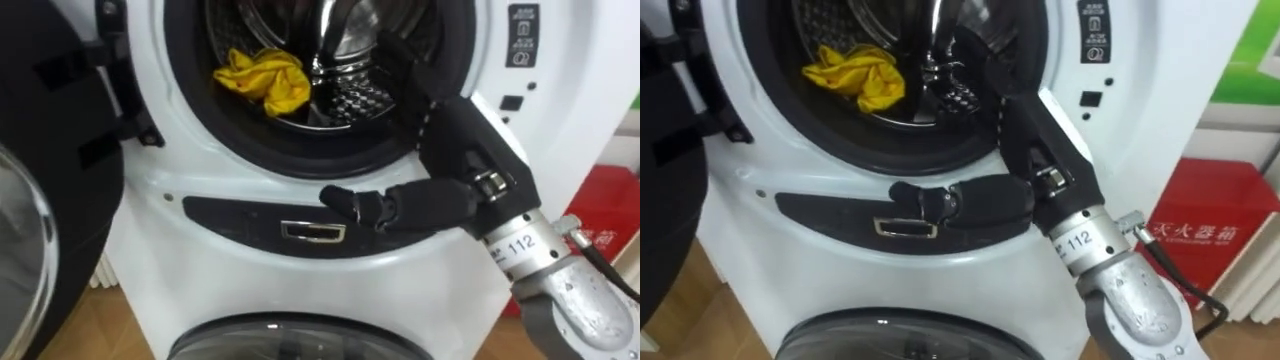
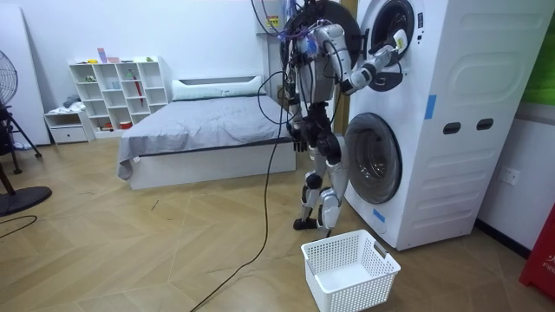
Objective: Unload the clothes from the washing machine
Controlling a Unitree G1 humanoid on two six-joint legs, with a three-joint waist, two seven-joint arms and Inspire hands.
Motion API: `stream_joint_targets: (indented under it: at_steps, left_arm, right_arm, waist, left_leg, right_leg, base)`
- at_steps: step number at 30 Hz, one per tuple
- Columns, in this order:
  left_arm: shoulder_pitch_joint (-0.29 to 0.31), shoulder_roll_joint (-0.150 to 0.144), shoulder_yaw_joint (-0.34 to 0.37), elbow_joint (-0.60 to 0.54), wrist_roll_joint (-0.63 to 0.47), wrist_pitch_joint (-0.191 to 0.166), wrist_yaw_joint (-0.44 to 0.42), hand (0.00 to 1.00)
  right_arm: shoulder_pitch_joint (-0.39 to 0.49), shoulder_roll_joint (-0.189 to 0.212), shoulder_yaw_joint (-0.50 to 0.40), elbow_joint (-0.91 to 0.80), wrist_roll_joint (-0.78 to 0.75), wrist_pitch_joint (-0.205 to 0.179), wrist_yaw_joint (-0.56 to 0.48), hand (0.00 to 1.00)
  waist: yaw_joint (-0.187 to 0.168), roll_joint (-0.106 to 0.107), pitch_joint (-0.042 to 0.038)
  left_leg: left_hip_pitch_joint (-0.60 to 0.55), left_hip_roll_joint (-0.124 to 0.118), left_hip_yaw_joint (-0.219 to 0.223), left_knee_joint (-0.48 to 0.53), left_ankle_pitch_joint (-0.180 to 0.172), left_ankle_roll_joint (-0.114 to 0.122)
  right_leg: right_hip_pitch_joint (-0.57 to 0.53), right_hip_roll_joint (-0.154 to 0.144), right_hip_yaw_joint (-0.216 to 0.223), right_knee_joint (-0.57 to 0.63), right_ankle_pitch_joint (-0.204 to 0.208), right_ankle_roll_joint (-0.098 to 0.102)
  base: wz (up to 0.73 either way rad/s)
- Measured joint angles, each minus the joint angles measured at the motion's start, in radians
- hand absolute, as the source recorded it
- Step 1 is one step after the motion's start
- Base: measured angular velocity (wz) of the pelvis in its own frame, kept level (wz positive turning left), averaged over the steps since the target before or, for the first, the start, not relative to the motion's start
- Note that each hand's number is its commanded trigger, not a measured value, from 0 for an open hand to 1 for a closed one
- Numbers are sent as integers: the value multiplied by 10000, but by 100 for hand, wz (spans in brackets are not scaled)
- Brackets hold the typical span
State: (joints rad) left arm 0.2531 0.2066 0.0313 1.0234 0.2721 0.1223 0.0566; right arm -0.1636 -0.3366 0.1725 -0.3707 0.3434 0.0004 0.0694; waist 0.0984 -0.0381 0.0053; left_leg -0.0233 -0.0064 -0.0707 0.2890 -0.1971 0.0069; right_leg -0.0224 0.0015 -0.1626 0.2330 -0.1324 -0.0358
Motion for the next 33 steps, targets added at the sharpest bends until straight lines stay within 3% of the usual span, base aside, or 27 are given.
stream_joint_targets:
  at_steps: [3,9,14,19,23,28,33]
  left_arm:
    - [-65,-4,-47,-11,2,-1,0,0]
    - [-286,2,-263,171,-8,-104,1,0]
    - [-195,70,-387,162,-54,-208,-29,0]
    - [-127,212,-457,186,-58,-256,-92,0]
    - [-60,185,-459,206,-53,-439,-91,0]
    - [-17,-15,-468,182,-57,-442,-91,0]
    - [-62,-25,-462,185,-51,-432,-98,0]
  right_arm:
    - [-1,233,45,-45,7,-1,70,0]
    - [-12,295,115,-151,49,18,295,0]
    - [-12,275,123,-469,514,97,575,0]
    - [-13,312,215,-685,1049,118,743,0]
    - [-14,299,217,-757,1186,205,931,0]
    - [-24,314,215,-760,1430,233,783,0]
    - [-24,303,209,-759,2252,248,526,0]
  waist:
    - [-89,16,1]
    - [-92,75,1]
    - [-88,159,-69]
    - [-80,152,-78]
    - [-58,66,-115]
    - [102,27,-109]
    - [191,15,-88]
  left_leg:
    - [54,20,-21,-83,8,-7]
    - [120,38,0,-213,33,-53]
    - [47,82,56,-332,77,-81]
    - [98,156,52,-553,184,-185]
    - [146,242,51,-598,215,-244]
    - [170,319,137,-575,217,-285]
    - [174,329,138,-656,230,-321]
  right_leg:
    - [84,27,-49,-138,47,-24]
    - [81,26,-68,-143,31,-54]
    - [-65,58,-64,-158,48,-106]
    - [-135,122,-73,-140,-2,-233]
    - [-136,194,-104,-113,-79,-354]
    - [-130,270,-39,-130,-85,-410]
    - [-164,269,-64,-103,-85,-414]
  base:
    - [2]
    - [-3]
    - [-3]
    - [-1]
    - [0]
    - [-4]
    - [0]
